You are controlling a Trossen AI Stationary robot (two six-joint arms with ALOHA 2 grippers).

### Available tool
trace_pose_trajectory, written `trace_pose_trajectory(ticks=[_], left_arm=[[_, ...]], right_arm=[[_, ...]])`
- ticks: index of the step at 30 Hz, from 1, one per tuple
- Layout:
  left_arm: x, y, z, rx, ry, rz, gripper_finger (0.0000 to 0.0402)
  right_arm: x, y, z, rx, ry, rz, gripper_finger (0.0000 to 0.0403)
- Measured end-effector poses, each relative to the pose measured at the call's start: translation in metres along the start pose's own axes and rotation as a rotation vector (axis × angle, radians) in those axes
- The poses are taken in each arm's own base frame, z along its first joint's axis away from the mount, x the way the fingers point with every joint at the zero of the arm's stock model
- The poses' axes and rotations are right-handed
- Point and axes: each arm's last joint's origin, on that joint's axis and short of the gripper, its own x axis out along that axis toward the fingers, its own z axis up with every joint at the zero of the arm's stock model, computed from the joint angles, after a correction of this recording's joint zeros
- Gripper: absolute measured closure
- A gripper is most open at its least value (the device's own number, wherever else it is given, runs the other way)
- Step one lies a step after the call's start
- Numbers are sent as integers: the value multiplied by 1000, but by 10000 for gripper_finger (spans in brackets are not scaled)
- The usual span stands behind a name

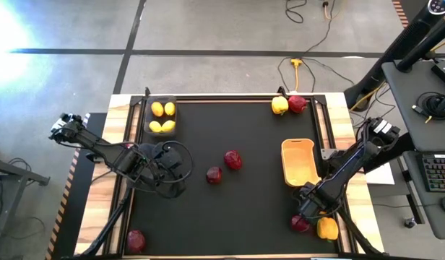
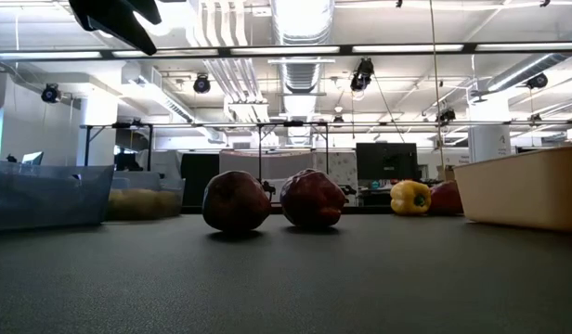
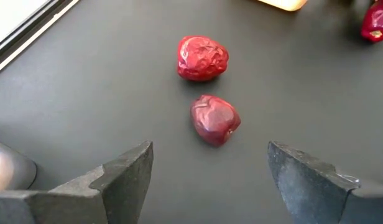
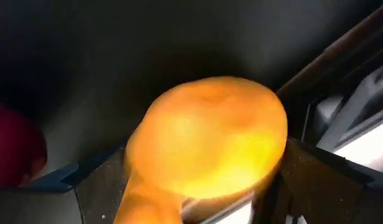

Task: Sort produce into baskets
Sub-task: Put the yellow lemon into the top black bin

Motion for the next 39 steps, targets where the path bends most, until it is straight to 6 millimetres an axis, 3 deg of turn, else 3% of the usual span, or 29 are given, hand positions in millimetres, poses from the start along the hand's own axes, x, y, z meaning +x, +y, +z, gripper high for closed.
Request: trace_pose_trajectory(ticks=[4, 12, 21, 27, 31, 39], left_arm=[[-1, 0, -1, 4, 2, -1, 103], [-8, 1, -3, 10, 8, -23, 103], [-11, 4, -2, 5, 0, -33, 103], [-11, 4, -2, 13, -16, -20, 103], [-12, 3, 0, 1, -54, -11, 103], [-12, -2, 6, 21, -110, -54, 103]], right_arm=[[4, 4, 4, 4, -69, 39, 43], [4, 8, 3, 43, -63, 85, 103], [-14, 17, -5, 17, -56, 100, 161], [-48, 20, -15, 1, -90, 50, 168], [-83, 30, -15, -2, -240, 122, 166], [-150, 40, 21, -8, -653, 275, 168]])
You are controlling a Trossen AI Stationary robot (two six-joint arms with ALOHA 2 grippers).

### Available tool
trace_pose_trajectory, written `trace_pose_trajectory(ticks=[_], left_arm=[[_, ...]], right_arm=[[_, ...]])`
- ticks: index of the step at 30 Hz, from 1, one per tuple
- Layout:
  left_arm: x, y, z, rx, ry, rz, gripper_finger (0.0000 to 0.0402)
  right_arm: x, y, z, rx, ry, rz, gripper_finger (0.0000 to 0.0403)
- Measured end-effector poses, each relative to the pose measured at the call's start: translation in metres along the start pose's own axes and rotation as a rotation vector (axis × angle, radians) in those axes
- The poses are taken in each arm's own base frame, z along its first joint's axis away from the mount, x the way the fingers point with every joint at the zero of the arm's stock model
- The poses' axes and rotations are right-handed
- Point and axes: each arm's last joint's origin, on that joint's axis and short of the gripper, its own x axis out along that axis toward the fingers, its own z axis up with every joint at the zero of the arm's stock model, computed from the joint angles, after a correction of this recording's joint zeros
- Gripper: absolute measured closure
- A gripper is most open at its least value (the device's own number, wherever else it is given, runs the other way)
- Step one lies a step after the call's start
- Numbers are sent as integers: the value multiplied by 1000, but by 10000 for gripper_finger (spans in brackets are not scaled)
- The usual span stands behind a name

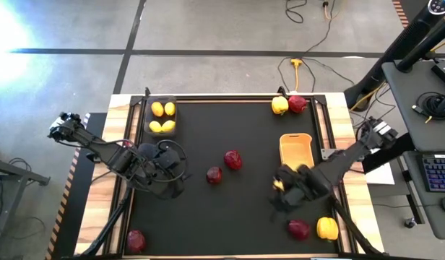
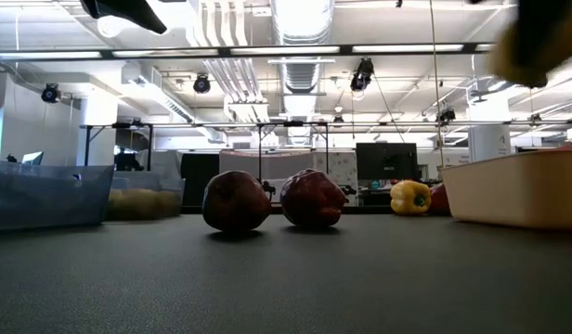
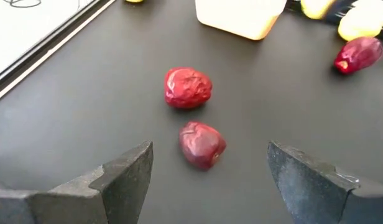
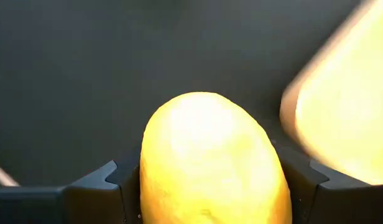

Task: Sort produce into baskets
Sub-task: Put the yellow lemon into the top black bin

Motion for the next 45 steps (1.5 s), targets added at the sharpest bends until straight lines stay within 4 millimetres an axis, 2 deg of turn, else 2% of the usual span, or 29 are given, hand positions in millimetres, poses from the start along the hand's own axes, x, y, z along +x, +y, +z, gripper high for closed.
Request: trace_pose_trajectory(ticks=[5, 11, 17, 21, 25, 30, 38, 42, 45], left_arm=[[0, 1, -1, 15, 17, 8, 103], [0, -1, -5, 46, 110, -73, 103], [-1, 2, -9, 32, 180, -76, 103], [0, 5, -12, -22, 254, -75, 103], [4, 8, -7, -118, 257, -76, 105], [24, 15, 5, -246, 207, -45, 114], [60, 38, 26, -345, 240, -106, 127], [75, 46, 27, -320, 256, -76, 128], [87, 50, 30, -306, 261, -91, 122]], right_arm=[[7, -3, 51, -55, -105, 22, 168], [34, -15, 116, -128, -233, 132, 167], [74, -35, 183, -236, -310, 257, 168], [111, -51, 214, -338, -325, 245, 164], [142, -64, 234, -461, -367, 188, 164], [162, -72, 252, -595, -462, 176, 166], [201, -81, 254, -724, -411, 111, 138], [213, -82, 252, -680, -373, 110, 132], [214, -80, 253, -633, -370, 120, 125]])
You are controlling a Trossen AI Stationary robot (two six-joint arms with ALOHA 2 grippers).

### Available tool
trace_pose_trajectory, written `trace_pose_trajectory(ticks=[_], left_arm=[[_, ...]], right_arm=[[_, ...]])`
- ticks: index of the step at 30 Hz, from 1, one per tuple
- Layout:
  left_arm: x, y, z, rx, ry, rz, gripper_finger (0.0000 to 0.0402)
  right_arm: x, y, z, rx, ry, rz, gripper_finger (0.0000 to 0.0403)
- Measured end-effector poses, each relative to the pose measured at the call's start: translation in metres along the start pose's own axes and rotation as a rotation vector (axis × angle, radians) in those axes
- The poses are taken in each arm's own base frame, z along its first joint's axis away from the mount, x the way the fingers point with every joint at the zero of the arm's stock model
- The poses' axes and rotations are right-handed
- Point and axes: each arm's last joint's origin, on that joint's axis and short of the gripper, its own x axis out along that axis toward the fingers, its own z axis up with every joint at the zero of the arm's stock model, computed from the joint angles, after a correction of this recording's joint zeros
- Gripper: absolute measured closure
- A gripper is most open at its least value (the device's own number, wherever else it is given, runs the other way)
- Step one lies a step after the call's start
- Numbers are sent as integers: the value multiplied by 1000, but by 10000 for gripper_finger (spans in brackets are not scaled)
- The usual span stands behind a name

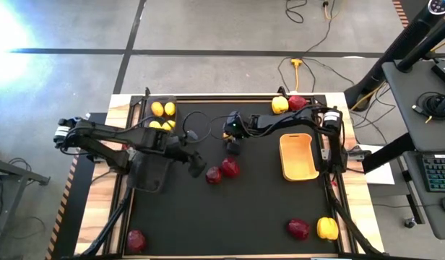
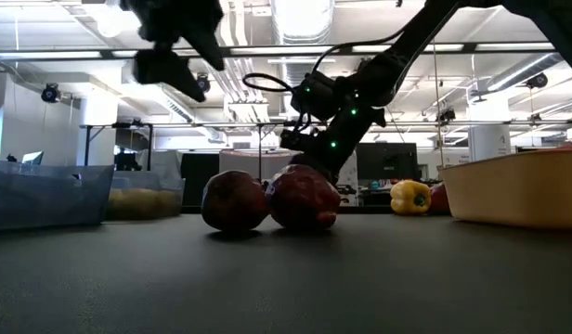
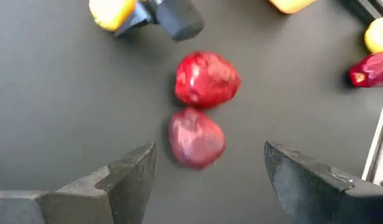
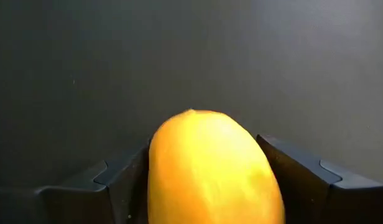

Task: Sort produce into baskets
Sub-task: Put the yellow lemon into the top black bin

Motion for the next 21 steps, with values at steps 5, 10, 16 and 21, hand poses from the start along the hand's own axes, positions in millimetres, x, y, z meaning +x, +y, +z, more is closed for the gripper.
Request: trace_pose_trajectory(ticks=[5, 10, 16, 21], left_arm=[[5, 4, 8, 62, -10, -32, 94], [0, 18, 22, 144, -52, -15, 66], [3, 44, 50, 333, -101, -90, 59], [27, 64, 65, 541, -92, -43, 60]], right_arm=[[-6, -1, 4, 1, -1, -7, 105], [-45, -1, 29, 13, -15, -21, 79], [-115, 2, 53, 105, -113, -14, 58], [-174, 14, 57, 232, -168, -41, 57]])
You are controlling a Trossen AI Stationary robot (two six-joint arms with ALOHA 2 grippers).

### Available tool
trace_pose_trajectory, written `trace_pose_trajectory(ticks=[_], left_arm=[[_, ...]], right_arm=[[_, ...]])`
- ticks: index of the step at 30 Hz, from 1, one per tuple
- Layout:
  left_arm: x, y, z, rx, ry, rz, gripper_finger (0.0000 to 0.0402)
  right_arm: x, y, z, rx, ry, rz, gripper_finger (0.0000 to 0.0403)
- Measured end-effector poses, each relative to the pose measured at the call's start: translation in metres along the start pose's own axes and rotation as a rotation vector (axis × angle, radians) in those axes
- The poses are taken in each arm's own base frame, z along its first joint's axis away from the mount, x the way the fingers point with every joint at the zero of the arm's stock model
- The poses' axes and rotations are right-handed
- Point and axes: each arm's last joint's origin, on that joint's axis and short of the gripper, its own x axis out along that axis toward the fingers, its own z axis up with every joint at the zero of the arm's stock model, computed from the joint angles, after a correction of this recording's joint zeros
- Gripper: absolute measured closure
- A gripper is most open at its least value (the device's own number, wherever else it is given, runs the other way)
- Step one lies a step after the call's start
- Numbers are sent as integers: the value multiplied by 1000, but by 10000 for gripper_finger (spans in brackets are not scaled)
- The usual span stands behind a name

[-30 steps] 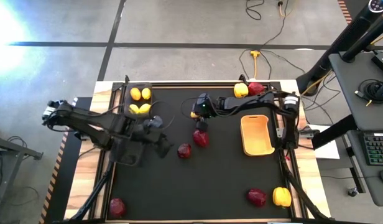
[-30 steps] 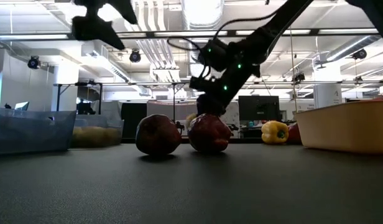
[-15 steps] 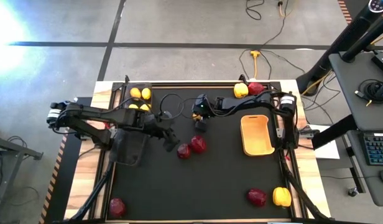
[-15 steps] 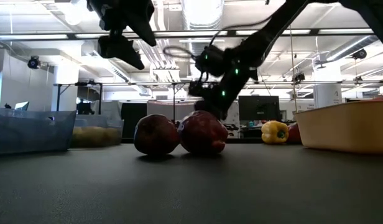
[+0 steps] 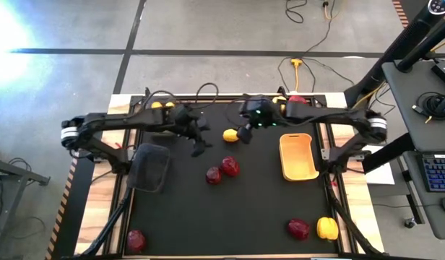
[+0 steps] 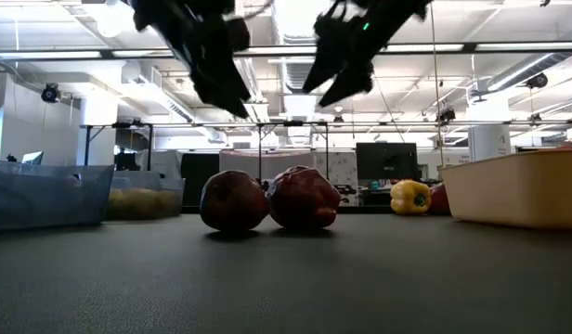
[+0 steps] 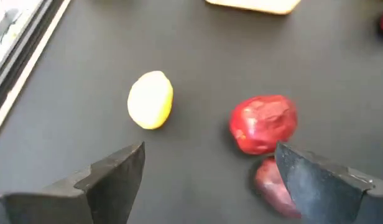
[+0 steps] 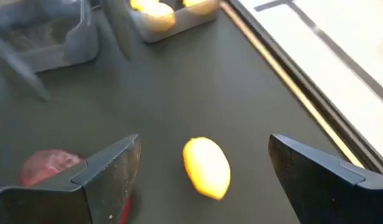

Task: Sort produce into baskets
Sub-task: Put the yellow lemon into the top black bin

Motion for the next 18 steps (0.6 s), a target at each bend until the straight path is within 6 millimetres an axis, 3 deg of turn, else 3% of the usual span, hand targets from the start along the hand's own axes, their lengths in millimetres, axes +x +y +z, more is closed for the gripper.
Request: trace_pose_trajectory(ticks=[5, 9, 13, 18], left_arm=[[36, 19, 0, 71, 30, -56, 60], [64, 27, 5, 152, 29, -44, 60], [93, 33, 10, 208, 53, -48, 60], [122, 47, 18, 217, 75, -34, 61]], right_arm=[[-49, 24, -6, 73, -27, -92, 67], [-76, 49, -19, 151, -34, -128, 75], [-92, 73, -33, 228, -38, -134, 81], [-98, 97, -49, 298, -13, -136, 85]])
